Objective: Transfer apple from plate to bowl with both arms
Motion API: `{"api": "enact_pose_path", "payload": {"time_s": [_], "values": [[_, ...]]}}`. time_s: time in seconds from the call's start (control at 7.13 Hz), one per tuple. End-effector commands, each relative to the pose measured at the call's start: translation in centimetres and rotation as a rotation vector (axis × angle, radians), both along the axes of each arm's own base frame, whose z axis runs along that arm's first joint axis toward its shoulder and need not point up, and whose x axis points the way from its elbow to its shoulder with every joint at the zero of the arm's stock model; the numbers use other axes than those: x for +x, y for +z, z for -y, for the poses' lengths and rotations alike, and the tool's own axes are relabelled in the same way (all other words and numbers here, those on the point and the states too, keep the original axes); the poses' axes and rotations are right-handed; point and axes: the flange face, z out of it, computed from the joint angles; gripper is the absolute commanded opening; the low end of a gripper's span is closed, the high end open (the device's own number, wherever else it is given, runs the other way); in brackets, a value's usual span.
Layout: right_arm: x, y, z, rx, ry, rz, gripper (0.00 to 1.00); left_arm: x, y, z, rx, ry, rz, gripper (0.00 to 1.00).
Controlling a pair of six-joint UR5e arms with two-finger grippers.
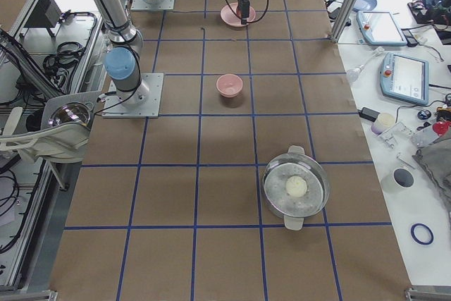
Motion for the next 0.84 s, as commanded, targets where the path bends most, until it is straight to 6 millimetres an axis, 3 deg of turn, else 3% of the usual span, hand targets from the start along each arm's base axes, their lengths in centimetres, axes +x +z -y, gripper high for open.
{"api": "enact_pose_path", "payload": {"time_s": [0.0,0.7], "values": [[-0.2,0.5,0.1,-0.015,-0.004,-0.004,1.00,0.0,0.1,-0.1,-0.001,0.006,0.000,1.00],[-0.4,1.6,-0.4,-0.047,-0.007,0.000,1.00,-0.2,-0.4,-0.3,0.008,0.003,0.001,1.00]]}}
